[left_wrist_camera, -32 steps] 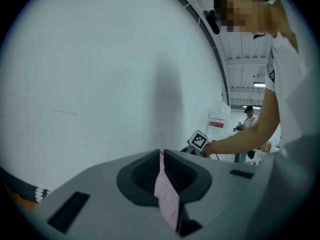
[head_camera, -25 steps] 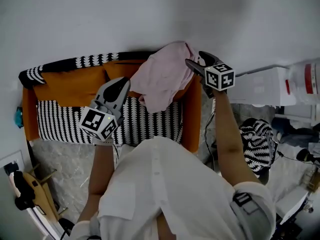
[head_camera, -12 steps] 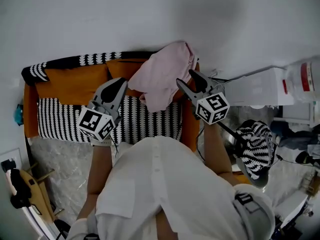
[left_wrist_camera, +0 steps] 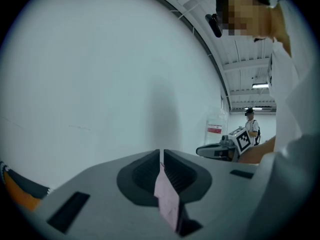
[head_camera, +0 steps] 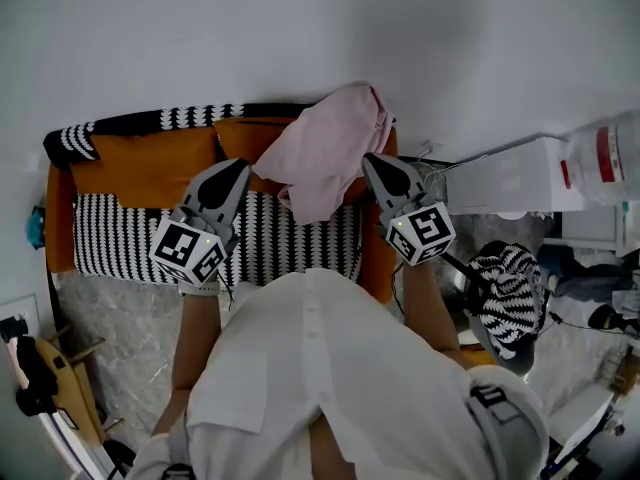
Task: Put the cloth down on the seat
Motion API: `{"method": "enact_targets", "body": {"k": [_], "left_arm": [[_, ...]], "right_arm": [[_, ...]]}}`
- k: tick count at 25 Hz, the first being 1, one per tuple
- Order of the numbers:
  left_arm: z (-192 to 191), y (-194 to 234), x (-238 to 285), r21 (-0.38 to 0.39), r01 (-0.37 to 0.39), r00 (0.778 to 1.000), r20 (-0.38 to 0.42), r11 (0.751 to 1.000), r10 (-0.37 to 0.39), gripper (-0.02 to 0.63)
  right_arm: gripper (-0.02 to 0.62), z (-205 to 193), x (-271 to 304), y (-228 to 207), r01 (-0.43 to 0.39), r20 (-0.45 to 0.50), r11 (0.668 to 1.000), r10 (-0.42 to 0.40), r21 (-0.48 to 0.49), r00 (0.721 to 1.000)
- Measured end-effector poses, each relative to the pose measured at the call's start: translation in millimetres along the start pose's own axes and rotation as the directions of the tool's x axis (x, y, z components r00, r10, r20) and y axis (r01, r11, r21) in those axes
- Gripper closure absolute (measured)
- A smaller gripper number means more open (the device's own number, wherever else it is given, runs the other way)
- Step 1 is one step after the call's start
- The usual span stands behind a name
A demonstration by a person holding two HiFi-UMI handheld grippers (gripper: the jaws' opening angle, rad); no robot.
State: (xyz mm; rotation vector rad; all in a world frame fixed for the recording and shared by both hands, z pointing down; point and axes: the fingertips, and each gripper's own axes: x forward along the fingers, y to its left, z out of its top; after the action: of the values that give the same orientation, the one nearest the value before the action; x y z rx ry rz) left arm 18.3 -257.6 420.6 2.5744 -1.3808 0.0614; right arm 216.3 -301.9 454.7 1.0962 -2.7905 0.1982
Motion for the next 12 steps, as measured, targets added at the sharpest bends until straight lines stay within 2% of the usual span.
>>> {"method": "enact_targets", "body": {"k": [12], "left_arm": [[-4.4,-3.9,1.2,0.003,-0.001,1.0,-0.012,1.0,0.001,0.566]], "right_arm": [[0.586,-6.7,3.9,2.7,-0.017,-0.04,0.998,0.015,-0.065,0.999]]}}
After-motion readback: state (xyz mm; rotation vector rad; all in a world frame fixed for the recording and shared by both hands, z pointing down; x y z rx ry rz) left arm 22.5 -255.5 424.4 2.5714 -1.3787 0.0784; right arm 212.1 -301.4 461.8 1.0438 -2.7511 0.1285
